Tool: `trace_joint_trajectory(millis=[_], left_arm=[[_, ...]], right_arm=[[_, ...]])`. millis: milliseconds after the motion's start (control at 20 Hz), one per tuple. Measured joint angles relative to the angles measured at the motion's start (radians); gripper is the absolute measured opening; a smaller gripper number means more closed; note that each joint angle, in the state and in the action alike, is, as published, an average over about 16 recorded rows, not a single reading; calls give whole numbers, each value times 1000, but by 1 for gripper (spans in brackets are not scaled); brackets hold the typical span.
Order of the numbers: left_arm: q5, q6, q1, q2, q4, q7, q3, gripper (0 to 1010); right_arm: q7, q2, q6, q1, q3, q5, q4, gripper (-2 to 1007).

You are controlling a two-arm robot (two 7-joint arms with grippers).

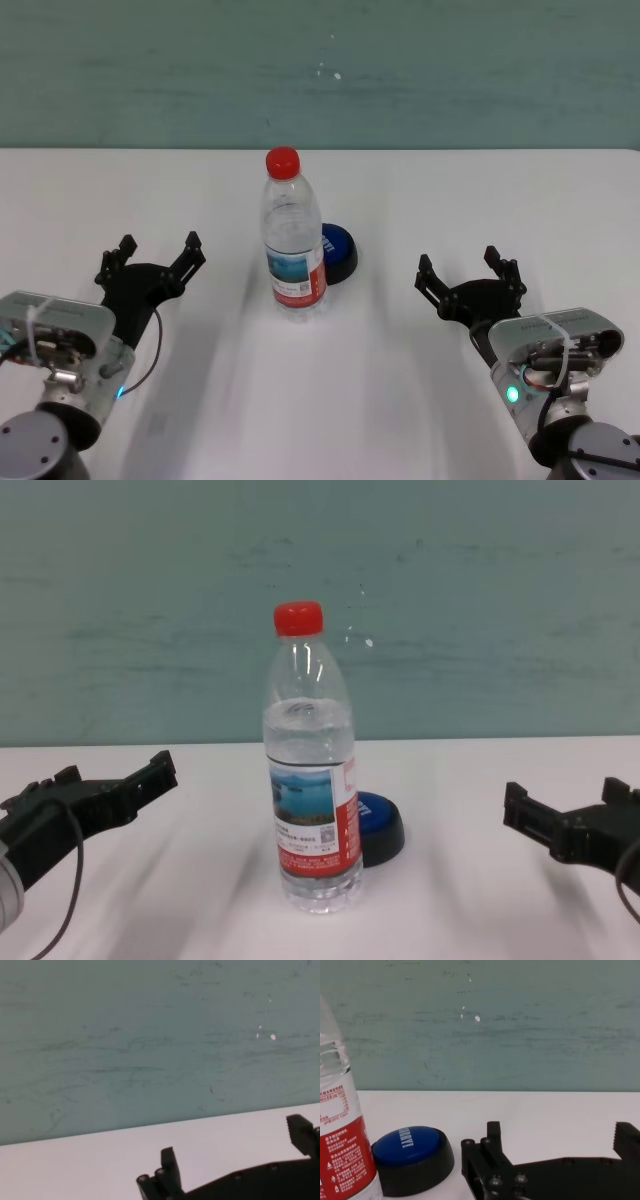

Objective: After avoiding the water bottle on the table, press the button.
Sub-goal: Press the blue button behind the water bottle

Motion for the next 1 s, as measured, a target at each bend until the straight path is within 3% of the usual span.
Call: trace_joint_trajectory(millis=[1000], left_arm=[[0, 0, 0, 0, 0, 0, 0, 1010]], right_arm=[[0, 0, 0, 0, 0, 0, 0, 1004]])
